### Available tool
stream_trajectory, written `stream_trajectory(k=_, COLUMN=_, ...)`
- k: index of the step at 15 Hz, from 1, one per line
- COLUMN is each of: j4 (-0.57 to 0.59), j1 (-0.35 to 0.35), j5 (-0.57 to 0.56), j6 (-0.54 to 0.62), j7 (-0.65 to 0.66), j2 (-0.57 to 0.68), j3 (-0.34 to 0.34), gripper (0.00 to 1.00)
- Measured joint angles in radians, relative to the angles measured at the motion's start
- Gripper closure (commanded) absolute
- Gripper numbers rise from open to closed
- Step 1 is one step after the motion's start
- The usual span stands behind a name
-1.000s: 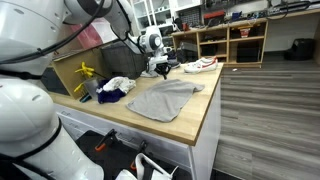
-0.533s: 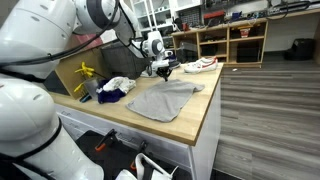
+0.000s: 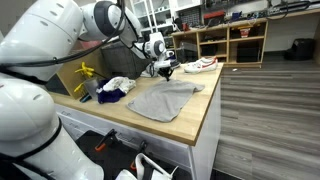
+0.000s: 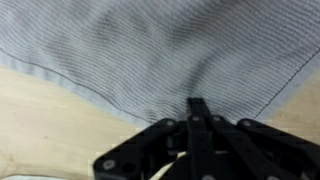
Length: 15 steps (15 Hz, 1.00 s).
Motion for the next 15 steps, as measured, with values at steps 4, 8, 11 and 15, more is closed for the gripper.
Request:
stream_trajectory(k=4, j4=0.042, j1=0.0, j5=0.003, j6=-0.033, j7=0.0, j2=0.021, j3=0.01, gripper=1.0)
stream_trajectory(k=8, j4=0.077, j1=0.0, j5=0.028, j6=-0.077, j7=-0.001, j2=0.036, j3=0.041, gripper=1.0)
stream_trajectory(k=11, j4=0.085, j1=0.001, j5=0.041, j6=-0.095, j7=-0.002, j2=0.039, j3=0.062, gripper=0.73)
stream_trajectory(k=15, j4=0.082, j1=-0.008, j5=0.041, j6=-0.094, j7=-0.027, j2=0.022, j3=0.062, gripper=0.44)
